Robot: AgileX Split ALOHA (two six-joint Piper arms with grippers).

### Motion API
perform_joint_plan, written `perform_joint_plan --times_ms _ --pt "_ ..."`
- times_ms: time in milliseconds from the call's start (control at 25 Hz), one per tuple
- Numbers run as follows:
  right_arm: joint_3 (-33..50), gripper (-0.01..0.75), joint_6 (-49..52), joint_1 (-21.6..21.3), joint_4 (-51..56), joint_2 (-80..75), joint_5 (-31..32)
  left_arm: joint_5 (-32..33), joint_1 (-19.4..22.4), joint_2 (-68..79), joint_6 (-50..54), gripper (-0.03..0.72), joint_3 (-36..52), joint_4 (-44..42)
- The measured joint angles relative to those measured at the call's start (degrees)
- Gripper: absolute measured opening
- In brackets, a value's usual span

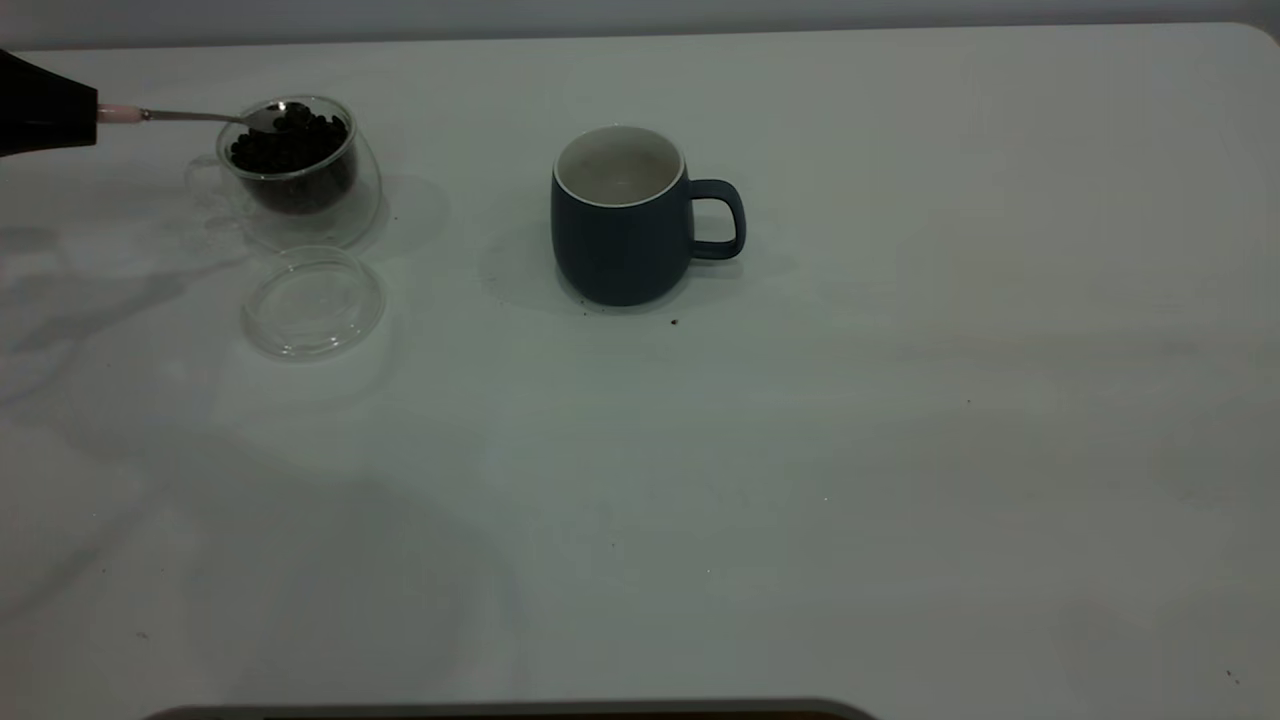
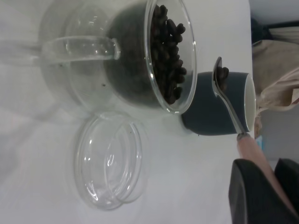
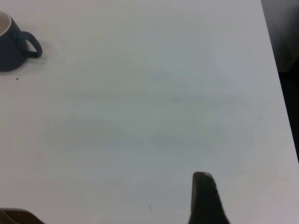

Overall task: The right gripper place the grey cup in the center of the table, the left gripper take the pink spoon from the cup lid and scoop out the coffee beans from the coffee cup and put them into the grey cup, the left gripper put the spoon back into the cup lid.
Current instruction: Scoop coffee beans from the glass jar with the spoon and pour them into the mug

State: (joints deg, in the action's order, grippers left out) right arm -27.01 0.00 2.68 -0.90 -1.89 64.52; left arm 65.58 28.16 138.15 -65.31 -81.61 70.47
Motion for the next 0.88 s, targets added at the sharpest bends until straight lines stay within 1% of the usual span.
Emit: perform_joint_plan --times_ms 160,440,720,880 --pt "0.0 0.506 0.0 0.0 0.0 0.0 0.0 0.0 -0.1 0.0 0.0 0.122 0.0 0.9" --pt "0.0 0.506 0.0 0.0 0.0 0.0 0.0 0.1 -1.7 0.0 0.0 0.122 0.0 0.9" --pt "0.0 0.506 0.0 0.0 0.0 0.0 0.0 0.1 -5.2 0.0 0.0 0.122 -0.1 1.1" --pt "0.0 0.506 0.0 0.0 0.0 0.0 0.0 0.1 -7.3 0.0 0.0 0.122 -0.1 2.9"
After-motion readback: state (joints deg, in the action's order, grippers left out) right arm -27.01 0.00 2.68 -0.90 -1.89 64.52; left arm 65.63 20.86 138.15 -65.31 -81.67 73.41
